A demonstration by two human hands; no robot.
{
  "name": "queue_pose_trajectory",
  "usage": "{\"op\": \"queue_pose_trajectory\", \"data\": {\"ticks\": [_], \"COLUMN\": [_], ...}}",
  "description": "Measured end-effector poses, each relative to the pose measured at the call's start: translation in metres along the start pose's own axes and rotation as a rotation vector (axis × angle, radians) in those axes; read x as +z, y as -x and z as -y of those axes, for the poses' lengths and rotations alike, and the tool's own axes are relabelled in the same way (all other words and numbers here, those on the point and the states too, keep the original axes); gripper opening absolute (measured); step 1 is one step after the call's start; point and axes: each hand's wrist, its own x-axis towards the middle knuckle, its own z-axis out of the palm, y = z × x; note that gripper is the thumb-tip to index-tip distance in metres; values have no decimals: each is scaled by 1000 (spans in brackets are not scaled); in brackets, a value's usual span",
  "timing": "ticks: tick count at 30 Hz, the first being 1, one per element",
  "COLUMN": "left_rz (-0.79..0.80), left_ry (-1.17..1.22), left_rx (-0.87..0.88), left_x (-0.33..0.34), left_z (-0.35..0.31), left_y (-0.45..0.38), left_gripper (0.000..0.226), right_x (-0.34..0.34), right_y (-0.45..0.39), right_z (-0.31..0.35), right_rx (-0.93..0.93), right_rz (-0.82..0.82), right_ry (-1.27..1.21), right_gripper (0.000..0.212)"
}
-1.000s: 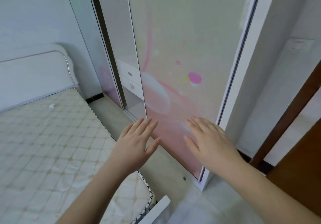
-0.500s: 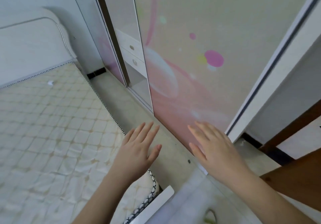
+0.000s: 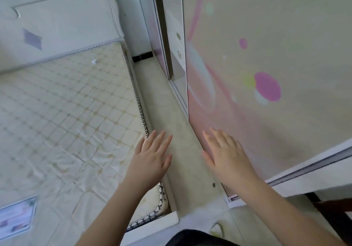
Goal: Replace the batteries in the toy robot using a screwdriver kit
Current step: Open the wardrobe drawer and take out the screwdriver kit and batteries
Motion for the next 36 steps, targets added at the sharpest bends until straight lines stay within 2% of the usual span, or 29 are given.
{"op": "queue_pose_trajectory", "data": {"ticks": [3, 9, 15, 20, 25, 31, 36], "left_rz": [29, -6, -31, -56, -88, -82, -109], "left_ry": [18, 50, 119, 161, 167, 169, 146], "left_rx": [-46, -124, -203, -229, -248, -218, -171], "left_x": [5, 2, 1, 5, 2, -13, -26], "left_z": [0, 14, 40, 91, 160, 233, 268], "left_y": [-5, -23, -57, -113, -194, -264, -321], "left_gripper": [59, 61, 66, 68, 70, 70, 68], "right_x": [5, 8, 13, 21, 26, 9, 3], "right_y": [-23, -72, -126, -201, -302, -394, -444], "right_z": [-4, 12, 31, 45, 69, 99, 106], "right_rx": [-37, -145, -200, -184, -195, -176, -148], "right_rz": [41, 68, 83, 70, 85, 31, 58], "right_ry": [-8, -34, -67, -99, -44, 6, 17], "right_gripper": [59, 69, 70, 69, 83, 76, 65]}}
